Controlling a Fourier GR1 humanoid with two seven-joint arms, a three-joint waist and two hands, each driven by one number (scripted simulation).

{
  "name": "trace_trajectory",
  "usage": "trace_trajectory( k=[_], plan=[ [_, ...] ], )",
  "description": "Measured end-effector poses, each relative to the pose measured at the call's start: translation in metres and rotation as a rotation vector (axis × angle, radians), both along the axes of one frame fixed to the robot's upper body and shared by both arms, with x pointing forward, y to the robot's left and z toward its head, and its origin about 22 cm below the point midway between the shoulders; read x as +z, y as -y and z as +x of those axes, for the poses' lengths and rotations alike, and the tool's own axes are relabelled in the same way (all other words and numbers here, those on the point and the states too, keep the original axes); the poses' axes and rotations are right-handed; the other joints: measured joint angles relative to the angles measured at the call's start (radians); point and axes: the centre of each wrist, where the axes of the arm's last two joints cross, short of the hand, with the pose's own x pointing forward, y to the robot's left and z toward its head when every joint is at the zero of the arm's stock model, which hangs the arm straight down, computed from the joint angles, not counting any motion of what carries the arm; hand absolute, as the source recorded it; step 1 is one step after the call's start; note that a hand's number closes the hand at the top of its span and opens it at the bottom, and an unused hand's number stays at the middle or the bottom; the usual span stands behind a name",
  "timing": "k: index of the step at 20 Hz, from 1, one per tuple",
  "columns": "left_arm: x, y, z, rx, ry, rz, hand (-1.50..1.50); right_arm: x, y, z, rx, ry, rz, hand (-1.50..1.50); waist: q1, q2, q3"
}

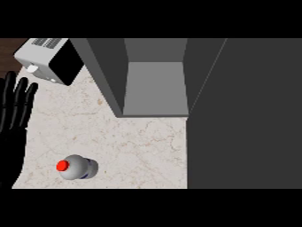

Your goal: Pick up the bottled water, place it into the cabinet and close the cabinet

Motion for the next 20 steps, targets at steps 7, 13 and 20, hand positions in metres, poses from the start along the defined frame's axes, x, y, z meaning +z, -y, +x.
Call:
trace_trajectory(
  k=[7,13,20],
  plan=[
    [0.003,0.016,-0.029,-0.500,-0.030,0.001,-1.50,-0.012,0.000,-0.020,0.017,-0.077,0.012,-1.50,-0.003,0.009,0.006],
    [-0.004,0.011,-0.070,-0.822,-0.239,-0.057,-1.50,-0.012,0.000,-0.047,0.139,-0.197,0.090,-1.50,0.007,0.009,0.007],
    [-0.012,-0.024,-0.102,-0.859,-0.422,-0.011,-1.50,0.006,0.016,-0.082,0.165,-0.234,0.099,-1.50,0.018,0.010,0.008]
  ],
)
